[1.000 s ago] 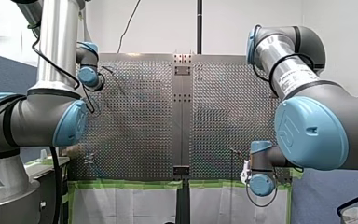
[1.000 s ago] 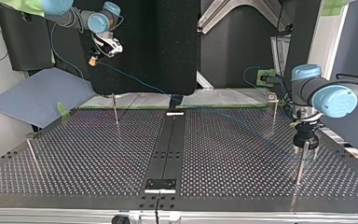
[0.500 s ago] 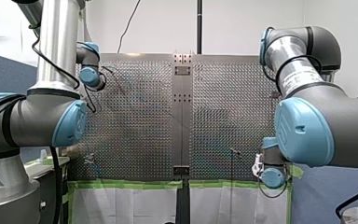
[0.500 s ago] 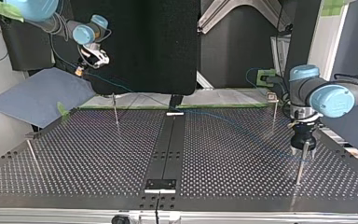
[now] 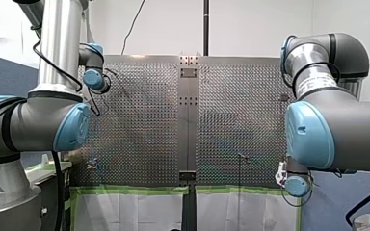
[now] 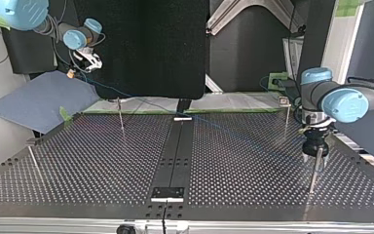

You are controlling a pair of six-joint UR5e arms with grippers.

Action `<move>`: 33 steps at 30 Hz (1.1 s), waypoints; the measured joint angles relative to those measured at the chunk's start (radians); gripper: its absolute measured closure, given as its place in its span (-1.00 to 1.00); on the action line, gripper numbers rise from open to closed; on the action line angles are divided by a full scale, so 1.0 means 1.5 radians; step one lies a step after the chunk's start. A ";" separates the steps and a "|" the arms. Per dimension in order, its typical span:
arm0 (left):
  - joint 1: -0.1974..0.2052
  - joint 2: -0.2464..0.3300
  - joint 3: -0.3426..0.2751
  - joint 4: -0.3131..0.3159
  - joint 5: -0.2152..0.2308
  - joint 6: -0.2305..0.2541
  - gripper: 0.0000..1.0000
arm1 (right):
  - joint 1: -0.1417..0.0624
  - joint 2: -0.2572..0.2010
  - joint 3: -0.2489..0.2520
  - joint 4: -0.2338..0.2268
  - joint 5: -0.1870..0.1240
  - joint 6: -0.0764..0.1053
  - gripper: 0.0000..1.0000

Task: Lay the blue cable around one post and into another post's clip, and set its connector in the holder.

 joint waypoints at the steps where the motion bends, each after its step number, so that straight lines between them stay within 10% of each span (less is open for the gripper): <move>1: 0.000 0.000 0.000 0.000 -0.001 0.000 -1.00 | -0.003 0.004 -0.002 0.004 -0.002 -0.001 1.00; 21: 0.000 0.000 0.000 -0.002 -0.012 0.001 -1.00 | -0.005 0.051 -0.016 0.002 -0.087 -0.005 1.00; 33: -0.003 0.000 0.000 -0.002 -0.012 0.001 -1.00 | -0.025 0.088 -0.020 0.001 -0.071 0.011 1.00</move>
